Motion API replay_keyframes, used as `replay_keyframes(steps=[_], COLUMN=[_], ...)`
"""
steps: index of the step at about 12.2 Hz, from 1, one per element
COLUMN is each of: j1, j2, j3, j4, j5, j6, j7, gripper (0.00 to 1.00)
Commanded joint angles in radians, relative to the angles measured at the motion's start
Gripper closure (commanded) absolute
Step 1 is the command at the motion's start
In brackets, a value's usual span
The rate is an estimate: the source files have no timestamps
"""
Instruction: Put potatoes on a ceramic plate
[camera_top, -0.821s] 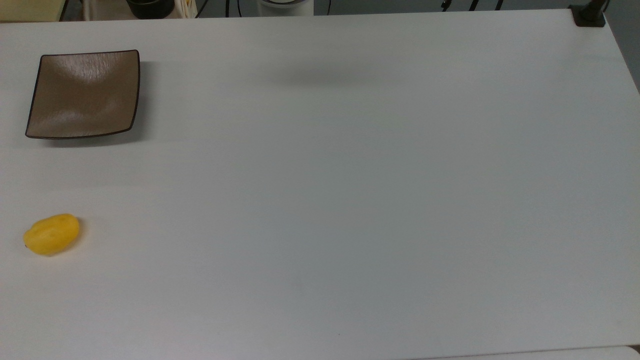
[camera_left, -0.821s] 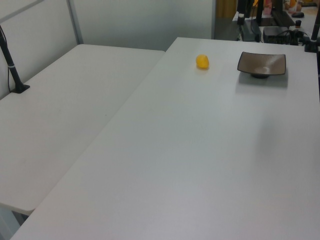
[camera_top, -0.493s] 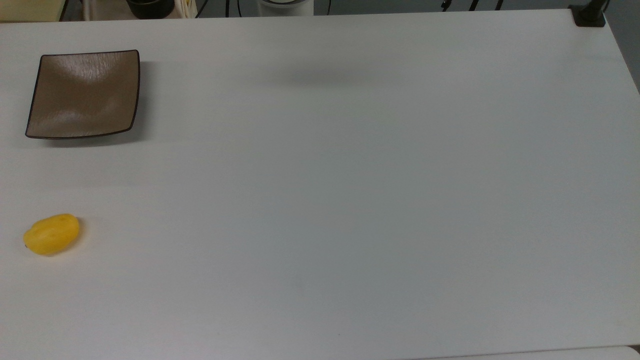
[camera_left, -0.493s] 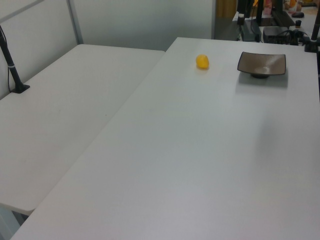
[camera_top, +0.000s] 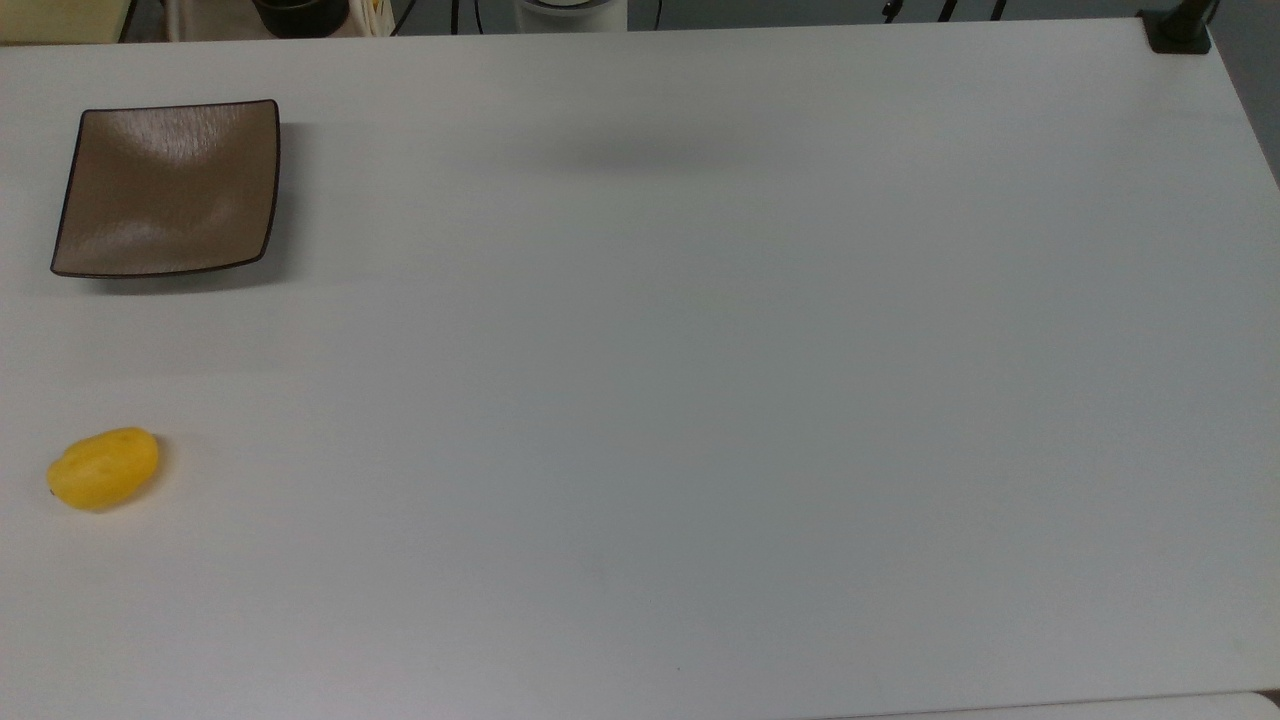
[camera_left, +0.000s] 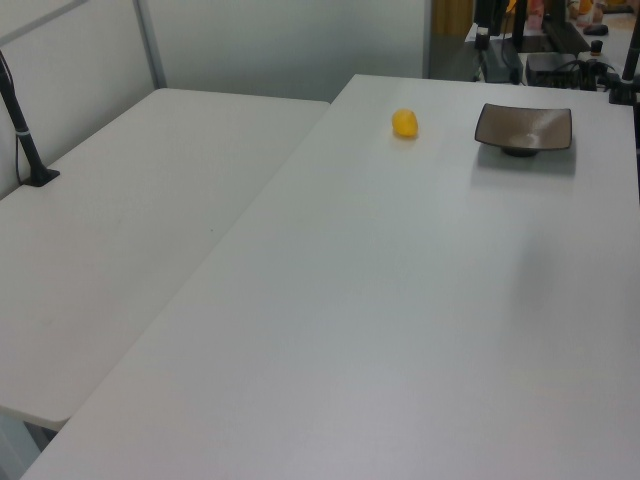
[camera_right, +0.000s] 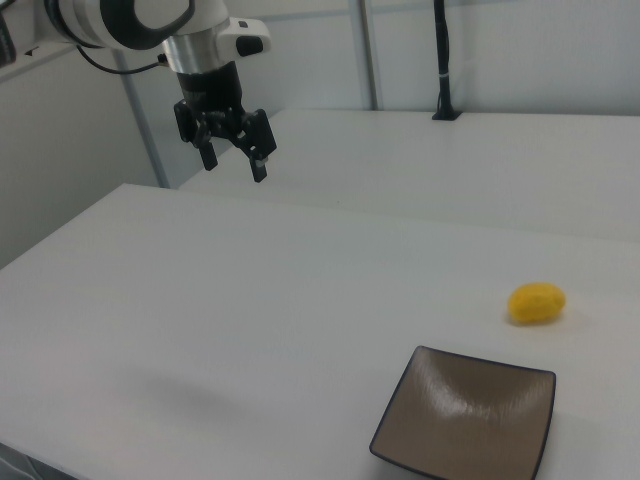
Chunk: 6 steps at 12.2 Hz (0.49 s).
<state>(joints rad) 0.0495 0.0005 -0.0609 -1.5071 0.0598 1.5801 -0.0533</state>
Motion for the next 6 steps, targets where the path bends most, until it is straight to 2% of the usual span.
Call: replay_keyframes(steps=[1, 6], j1=[0.0, -0.01], j2=[-0.031, -0.017], j3=[-0.007, -0.013], j4=[-0.047, -0.036], j5=[-0.006, -0.009], j6=[-0.021, -0.011], j7=[-0.014, 0.004], gripper=[0.0, 0.0])
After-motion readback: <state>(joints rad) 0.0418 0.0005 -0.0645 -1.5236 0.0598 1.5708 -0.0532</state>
